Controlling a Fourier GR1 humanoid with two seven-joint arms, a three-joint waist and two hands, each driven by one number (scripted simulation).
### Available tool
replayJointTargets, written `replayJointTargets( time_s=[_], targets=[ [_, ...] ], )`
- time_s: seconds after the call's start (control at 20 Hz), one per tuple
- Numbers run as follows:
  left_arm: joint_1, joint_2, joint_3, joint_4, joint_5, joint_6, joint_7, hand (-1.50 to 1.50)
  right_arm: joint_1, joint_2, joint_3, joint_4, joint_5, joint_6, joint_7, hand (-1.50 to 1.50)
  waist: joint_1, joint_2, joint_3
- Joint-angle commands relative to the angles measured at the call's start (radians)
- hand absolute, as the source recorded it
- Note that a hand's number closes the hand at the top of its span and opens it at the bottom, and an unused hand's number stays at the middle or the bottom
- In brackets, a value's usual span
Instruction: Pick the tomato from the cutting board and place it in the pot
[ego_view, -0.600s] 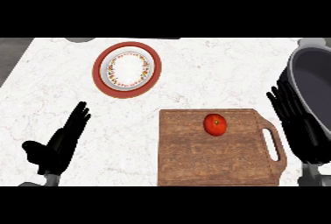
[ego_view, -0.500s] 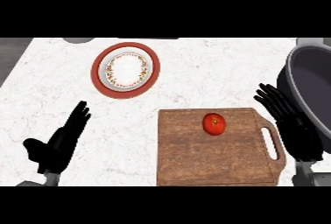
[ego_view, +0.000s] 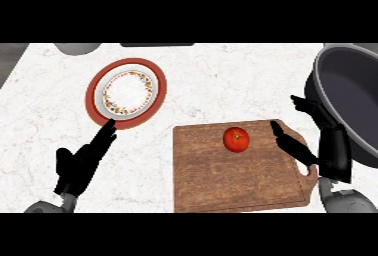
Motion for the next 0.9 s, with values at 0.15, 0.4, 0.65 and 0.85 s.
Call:
replayJointTargets(
  time_s=[0.15, 0.4, 0.65, 0.85],
  targets=[
    [-0.047, -0.027, -0.012, 0.059, -0.009, -0.025, 0.047, 0.00, 0.009, 0.185, 0.164, -0.162, 0.384, -0.348, 0.031, -1.50, 0.016, 0.004, 0.004],
    [-0.027, -0.023, -0.016, 0.018, -0.028, -0.027, 0.038, 0.00, 0.054, 0.217, 0.248, -0.225, 0.591, -0.143, 0.471, -1.50, 0.019, -0.001, 0.002],
    [-0.017, -0.074, -0.044, 0.033, -0.061, 0.014, 0.042, 0.00, -0.054, 0.277, 0.229, -0.348, 0.691, 0.081, 0.841, -1.50, 0.021, 0.000, 0.002],
    [-0.069, -0.056, -0.003, 0.021, -0.043, -0.033, 0.095, 0.00, -0.160, 0.322, 0.197, -0.334, 0.678, 0.140, 1.019, -1.50, 0.035, 0.006, 0.006]
  ],
)
